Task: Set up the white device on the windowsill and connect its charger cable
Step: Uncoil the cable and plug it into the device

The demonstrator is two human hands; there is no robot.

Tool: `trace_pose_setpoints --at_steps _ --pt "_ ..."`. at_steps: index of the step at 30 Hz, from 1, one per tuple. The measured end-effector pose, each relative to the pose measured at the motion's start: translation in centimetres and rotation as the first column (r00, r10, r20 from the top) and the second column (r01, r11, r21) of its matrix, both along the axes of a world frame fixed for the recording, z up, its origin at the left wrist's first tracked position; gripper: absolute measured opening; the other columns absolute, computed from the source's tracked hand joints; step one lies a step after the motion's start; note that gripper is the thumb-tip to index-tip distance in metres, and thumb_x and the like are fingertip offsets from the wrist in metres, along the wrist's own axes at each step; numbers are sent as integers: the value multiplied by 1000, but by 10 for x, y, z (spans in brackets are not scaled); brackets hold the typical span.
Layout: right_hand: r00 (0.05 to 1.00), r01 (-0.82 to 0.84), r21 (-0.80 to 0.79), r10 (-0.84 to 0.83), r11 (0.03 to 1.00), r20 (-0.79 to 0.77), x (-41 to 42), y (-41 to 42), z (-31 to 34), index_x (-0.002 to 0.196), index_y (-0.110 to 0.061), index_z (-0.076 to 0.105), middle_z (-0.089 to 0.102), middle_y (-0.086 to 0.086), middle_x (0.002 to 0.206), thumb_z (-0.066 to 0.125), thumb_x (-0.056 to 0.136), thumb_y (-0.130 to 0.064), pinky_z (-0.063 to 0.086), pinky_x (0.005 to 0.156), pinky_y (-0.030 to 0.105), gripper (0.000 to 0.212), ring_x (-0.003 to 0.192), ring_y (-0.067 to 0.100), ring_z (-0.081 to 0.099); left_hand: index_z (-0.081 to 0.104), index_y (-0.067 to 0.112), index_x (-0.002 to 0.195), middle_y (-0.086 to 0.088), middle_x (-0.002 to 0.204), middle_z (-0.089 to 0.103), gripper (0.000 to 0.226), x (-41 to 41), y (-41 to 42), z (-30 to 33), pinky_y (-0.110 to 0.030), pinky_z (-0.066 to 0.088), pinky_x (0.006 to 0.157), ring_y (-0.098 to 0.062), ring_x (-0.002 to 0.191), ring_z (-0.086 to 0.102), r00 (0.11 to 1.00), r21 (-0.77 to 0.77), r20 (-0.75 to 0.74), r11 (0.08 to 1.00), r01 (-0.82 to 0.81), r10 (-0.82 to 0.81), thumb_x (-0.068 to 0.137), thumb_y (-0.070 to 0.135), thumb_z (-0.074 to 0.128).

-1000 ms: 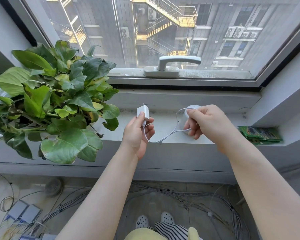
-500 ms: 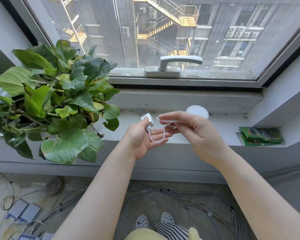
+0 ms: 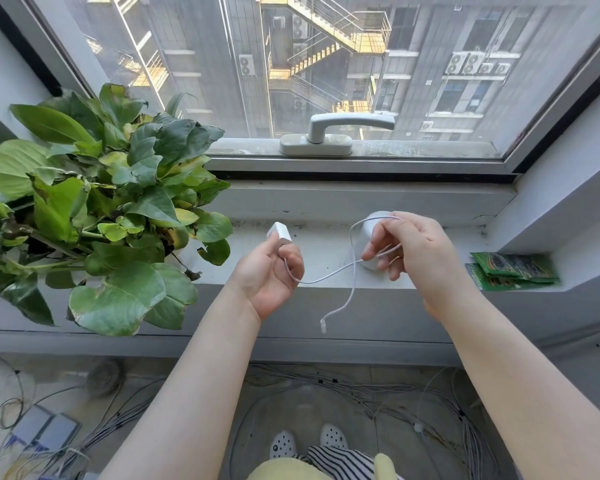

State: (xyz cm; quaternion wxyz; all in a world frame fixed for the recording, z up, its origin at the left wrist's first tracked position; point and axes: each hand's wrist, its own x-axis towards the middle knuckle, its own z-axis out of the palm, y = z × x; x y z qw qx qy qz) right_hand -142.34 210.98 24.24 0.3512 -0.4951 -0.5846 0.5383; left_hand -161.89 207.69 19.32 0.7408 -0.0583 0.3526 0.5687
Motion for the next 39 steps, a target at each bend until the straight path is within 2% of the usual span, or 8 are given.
trace_pose_setpoints --at_steps 4,10,15,20,24,28,33,39 --pt "998 41 -37 -39 999 46 -1 5 -2 72 -11 50 62 12 63 34 98 -13 38 40 23 31 44 15 48 38 17 80 5 53 46 28 2 -7 9 -14 34 38 -5 36 39 927 73 -248 949 307 -281 101 35 33" --pt "997 -81 131 81 988 12 -17 -3 -5 86 -4 61 62 11 75 35 98 -3 54 58 28 28 61 16 59 45 2 105 -19 84 75 37 18 -8 19 -31 60 68 -29 78 75 808 50 -429 883 467 -403 104 34 26" --pt "882 -466 221 431 857 191 -17 -16 -17 90 -23 71 66 -1 87 38 78 -1 54 72 29 41 74 9 61 47 2 88 -11 62 68 39 18 2 18 -29 59 54 -22 53 68 908 52 -314 950 307 -277 104 32 27" --pt "761 -636 333 493 697 422 -3 -23 -29 76 -16 69 57 -4 88 58 85 -13 48 75 29 15 82 12 57 44 -2 114 -14 67 73 34 16 7 15 -28 59 52 -22 61 74 949 -4 -274 986 164 -159 102 29 36" --pt "869 -479 340 380 809 318 -5 -27 -39 70 -12 70 60 -5 88 62 89 -27 44 77 16 26 90 1 57 50 -2 104 -8 67 75 29 16 5 11 -24 59 53 -16 55 71 825 -21 -512 964 266 -239 101 26 41" --pt "998 -69 231 67 971 19 -11 -17 -30 69 -9 64 60 -1 69 52 92 -27 42 59 19 32 59 5 52 45 12 87 1 53 65 23 9 7 6 -19 41 42 -9 34 50 570 -111 -781 954 277 -256 100 30 41" --pt "999 43 303 -51 952 18 -14 -1 -11 72 -6 64 43 -1 45 51 98 -24 33 50 17 34 44 7 39 44 14 77 3 49 52 29 6 9 10 -18 43 43 -9 38 46 786 57 -618 995 79 -27 101 31 41" --pt "930 -51 539 -157 841 333 -29 1 -19 79 -20 68 36 -7 43 51 95 -30 34 48 27 26 46 15 38 46 11 90 -3 61 72 25 14 8 25 -22 55 52 -15 54 70 743 65 -660 977 205 -112 101 32 39"
